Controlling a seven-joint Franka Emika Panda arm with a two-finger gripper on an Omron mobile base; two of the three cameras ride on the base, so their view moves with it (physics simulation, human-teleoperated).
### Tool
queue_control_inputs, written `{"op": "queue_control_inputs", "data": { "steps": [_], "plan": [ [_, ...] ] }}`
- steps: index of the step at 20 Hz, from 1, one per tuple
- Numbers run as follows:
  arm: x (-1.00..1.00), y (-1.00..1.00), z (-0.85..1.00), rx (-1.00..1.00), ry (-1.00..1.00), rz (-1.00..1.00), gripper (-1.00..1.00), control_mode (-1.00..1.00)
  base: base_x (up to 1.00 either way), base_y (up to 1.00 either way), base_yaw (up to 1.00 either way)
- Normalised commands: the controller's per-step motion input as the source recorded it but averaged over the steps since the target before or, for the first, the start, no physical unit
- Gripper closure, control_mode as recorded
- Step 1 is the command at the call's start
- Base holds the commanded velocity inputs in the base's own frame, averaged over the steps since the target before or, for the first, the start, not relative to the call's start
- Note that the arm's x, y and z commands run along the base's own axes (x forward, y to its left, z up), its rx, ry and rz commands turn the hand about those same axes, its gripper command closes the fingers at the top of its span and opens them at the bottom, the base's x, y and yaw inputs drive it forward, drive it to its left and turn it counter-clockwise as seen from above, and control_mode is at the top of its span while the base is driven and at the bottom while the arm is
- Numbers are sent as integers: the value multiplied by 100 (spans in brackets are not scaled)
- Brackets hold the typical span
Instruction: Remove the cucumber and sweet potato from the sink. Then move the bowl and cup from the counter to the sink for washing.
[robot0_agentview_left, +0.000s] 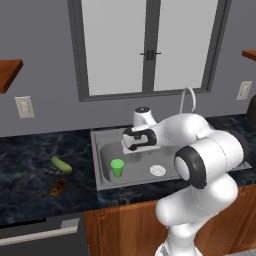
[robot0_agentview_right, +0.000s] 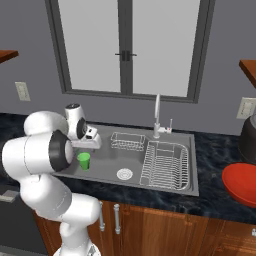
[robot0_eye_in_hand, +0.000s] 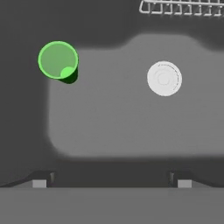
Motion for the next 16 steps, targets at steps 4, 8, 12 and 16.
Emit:
{"op": "queue_control_inputs", "data": {
  "steps": [4,8,12,16],
  "plan": [
    [-28,-12,30,0,0,0,-100,-100,0,0,0],
    [-32,-9,25,-3,0,0,-100,-100,0,0,0],
    [-34,-10,20,-3,-2,0,-100,-100,0,0,0],
    [-33,-13,18,-1,-3,1,-100,-100,0,0,0]
  ]
}}
